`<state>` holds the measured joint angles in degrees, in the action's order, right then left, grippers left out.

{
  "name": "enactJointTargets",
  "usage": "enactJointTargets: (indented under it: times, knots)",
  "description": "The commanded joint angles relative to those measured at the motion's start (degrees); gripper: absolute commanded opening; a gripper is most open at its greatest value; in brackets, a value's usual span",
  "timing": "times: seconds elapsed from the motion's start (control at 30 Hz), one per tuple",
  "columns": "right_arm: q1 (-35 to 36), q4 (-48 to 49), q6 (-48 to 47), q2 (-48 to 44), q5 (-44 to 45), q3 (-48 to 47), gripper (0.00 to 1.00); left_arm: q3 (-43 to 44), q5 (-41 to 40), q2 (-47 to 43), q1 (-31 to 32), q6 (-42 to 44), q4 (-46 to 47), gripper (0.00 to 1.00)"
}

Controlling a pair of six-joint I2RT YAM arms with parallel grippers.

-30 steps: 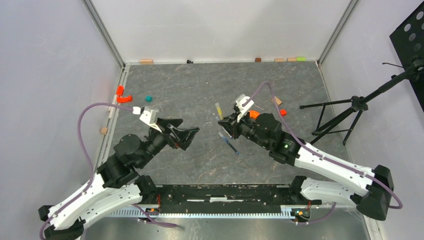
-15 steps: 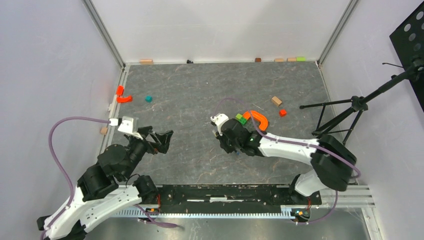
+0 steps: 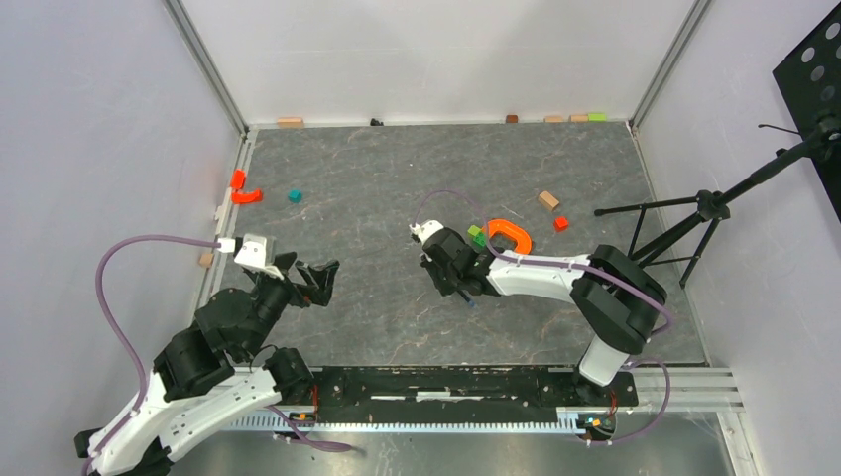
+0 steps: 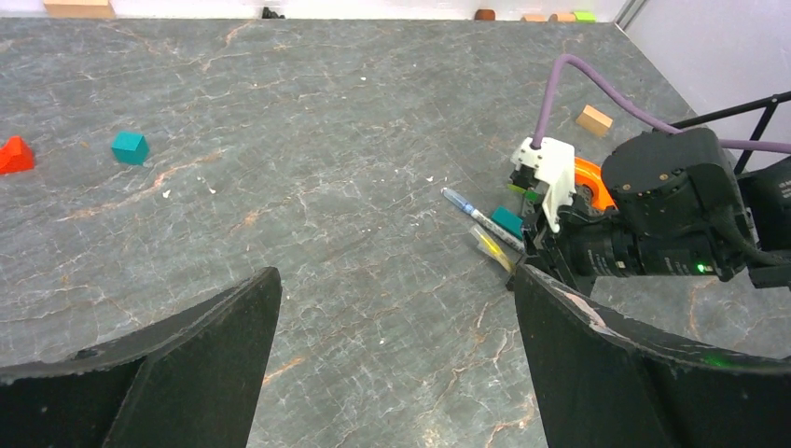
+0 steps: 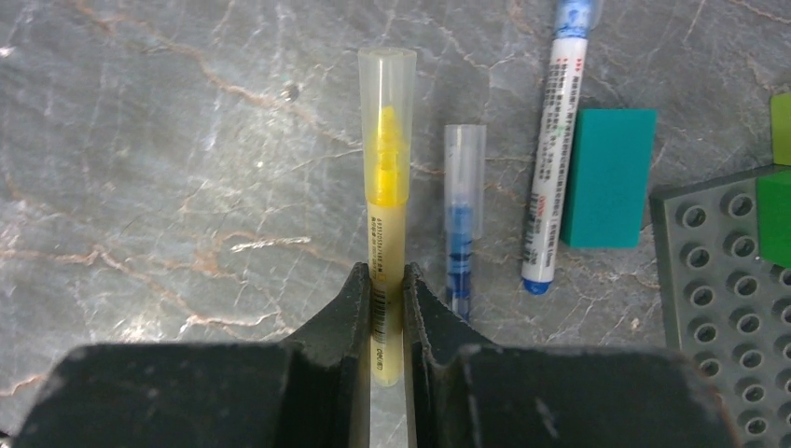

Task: Insert the pens into the pen caps

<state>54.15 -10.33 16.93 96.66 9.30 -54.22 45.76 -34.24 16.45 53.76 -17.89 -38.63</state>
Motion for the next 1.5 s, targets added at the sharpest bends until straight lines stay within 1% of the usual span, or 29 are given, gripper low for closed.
enactJointTargets:
  times: [0.0,0.13,0.27,0.47,0.53,0.67,0.73,0.83,0.9,0.93,0.97,1.03,1.1,1.23,1.47]
  knots:
    - [-1.57,0.57,1.06,1.80,1.19,-2.93,0.07,-0.31,-0.79,-0.53,0.02,2.66,0.36,1.00]
    - [-2.05,0.83,0.94,2.63,0.15,-3.55,0.14,-0.32,-0.44,-0.30,-0.01,2.73,0.31,1.00]
    - [-2.12,1.01,0.86,2.73,-0.34,-3.51,0.19,-0.25,-0.52,-0.26,-0.06,2.87,0.36,1.00]
    - [-2.13,1.42,0.84,2.51,-1.60,-3.43,0.38,-0.36,-0.47,-0.27,-0.07,2.90,0.31,1.00]
    - [-2.12,1.41,0.80,2.54,-2.06,-3.57,0.40,-0.36,-0.48,-0.18,-0.07,2.80,0.33,1.00]
    - [-2.14,1.49,0.09,1.63,-4.10,-4.73,0.40,-0.41,-0.48,-0.09,-0.14,2.77,0.32,1.00]
    - [-2.04,2.07,-1.29,0.05,-6.49,-5.58,0.45,-0.43,-0.46,-0.10,-0.15,2.77,0.36,1.00]
    - [-1.64,3.51,-3.77,-4.39,-9.01,-6.20,0.58,-0.66,-0.65,0.22,-0.17,2.71,0.45,1.00]
    - [-1.12,4.93,-5.71,-8.44,-9.13,-5.73,0.71,-0.75,-0.90,0.91,-0.22,2.77,0.48,1.00]
    - [-0.79,5.70,-6.51,-11.11,-9.19,-5.22,0.81,-0.75,-1.00,1.29,-0.15,2.78,0.51,1.00]
    - [-0.51,6.62,-7.24,-13.75,-9.00,-4.62,0.87,-0.66,-1.01,1.75,-0.21,2.82,0.49,1.00]
    - [-0.07,8.63,-8.24,-18.92,-7.93,-2.52,0.93,-0.66,-1.01,2.09,-0.32,2.70,0.49,1.00]
    - [0.07,11.72,-8.52,-24.65,-5.84,0.81,0.98,-0.71,-1.30,2.17,-0.41,2.65,0.49,1.00]
    - [0.08,17.53,-7.93,-36.67,-0.58,9.40,0.98,-0.80,-1.79,2.40,-0.41,2.51,0.55,1.00]
    - [0.08,22.46,-4.30,-54.20,11.40,25.83,0.98,-1.23,-1.31,3.02,-0.45,2.69,0.93,1.00]
